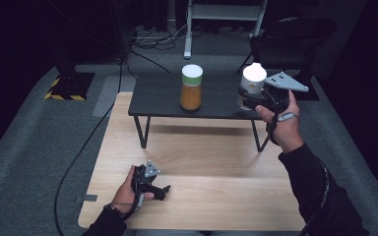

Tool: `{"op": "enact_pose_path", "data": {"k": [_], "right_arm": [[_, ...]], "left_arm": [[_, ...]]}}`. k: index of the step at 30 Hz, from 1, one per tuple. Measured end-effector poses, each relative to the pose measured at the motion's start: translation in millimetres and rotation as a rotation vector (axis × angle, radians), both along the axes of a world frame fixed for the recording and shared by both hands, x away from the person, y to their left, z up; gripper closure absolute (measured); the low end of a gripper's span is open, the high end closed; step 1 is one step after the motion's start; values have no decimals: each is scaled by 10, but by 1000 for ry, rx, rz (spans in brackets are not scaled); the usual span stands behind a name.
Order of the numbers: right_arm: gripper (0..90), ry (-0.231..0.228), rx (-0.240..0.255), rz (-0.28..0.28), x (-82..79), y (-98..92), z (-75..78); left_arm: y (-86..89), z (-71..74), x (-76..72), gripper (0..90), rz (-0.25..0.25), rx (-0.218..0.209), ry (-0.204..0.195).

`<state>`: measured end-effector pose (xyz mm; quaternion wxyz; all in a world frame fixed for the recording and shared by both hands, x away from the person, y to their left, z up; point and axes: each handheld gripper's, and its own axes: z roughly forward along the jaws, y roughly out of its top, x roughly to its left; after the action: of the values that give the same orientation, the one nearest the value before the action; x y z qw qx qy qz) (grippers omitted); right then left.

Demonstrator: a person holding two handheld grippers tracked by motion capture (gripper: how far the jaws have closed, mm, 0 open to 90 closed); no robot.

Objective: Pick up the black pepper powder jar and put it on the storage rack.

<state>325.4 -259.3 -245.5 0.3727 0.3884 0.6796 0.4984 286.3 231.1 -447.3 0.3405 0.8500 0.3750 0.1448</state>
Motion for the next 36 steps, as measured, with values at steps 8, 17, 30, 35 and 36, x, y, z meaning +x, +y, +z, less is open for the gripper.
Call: {"op": "enact_pose_path", "data": {"k": [8, 17, 30, 35, 36], "right_arm": [[302, 4, 1, -20, 158, 63, -1], [302, 14, 10, -27, 301, 157, -51], [302, 52, 43, -22, 420, 189, -171], [302, 66, 50, -16, 440, 179, -203], [302, 68, 51, -14, 444, 176, -209]], "left_arm": [[0, 0, 0, 4, 0, 0, 0], [0, 0, 0, 4, 0, 0, 0], [0, -1, -1, 4, 0, 0, 0], [-1, -1, -1, 4, 1, 0, 0], [0, -1, -1, 4, 0, 0, 0]]}}
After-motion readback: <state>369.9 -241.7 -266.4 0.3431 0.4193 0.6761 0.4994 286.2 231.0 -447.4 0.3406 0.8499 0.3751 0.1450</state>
